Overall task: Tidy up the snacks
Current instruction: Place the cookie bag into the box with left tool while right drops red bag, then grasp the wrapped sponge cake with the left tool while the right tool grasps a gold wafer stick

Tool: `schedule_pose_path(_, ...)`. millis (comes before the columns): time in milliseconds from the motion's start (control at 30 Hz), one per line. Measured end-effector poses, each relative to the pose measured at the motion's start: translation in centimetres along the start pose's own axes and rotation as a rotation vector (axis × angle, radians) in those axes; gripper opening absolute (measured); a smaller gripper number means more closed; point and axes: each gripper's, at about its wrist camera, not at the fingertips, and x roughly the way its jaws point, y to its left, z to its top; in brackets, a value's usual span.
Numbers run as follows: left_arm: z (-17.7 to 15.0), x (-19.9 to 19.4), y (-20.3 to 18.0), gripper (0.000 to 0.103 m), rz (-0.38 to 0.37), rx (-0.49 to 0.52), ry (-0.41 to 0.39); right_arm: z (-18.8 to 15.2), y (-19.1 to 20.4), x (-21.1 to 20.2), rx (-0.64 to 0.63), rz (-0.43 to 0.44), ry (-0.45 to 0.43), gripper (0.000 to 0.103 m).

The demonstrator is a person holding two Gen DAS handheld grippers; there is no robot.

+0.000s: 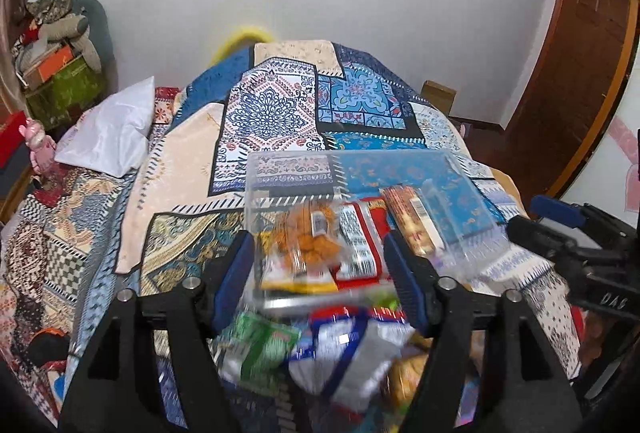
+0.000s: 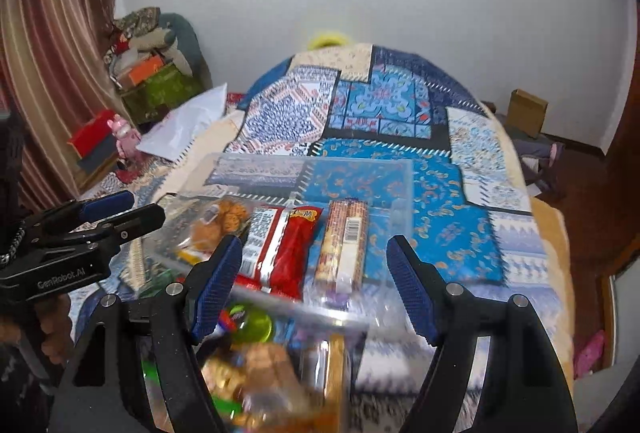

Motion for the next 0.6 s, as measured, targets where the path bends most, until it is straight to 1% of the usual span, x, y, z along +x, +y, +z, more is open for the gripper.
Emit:
schedule_pose_path(167, -2.7, -3.1, -0.6, 0.07, 0.012, 0.018, 0.006, -2.2, 0.1, -3.8, -0.005, -0.017, -0.016, 0.072)
schedule_pose_path(267, -4.8, -4.3, -0.8, 0.073, 0.012, 0.018, 0.023, -3.8, 0.0, -5.0, -0.005, -0.021, -0.004, 0.072)
schedule_pose_path(500, -10.1, -5.0, -1.2, 0.075, 0.007, 0.023, 0.111, -7.5, -0.4, -5.7, 0.011, -0.015, 0.045, 0.072)
schedule_pose_path(600, -12.4, -5.0, -1.5, 0.075, -0.012, 0.023, 0.151, -8.8, -0.6, -5.4, 0.026, -0.011, 0.072, 0.072)
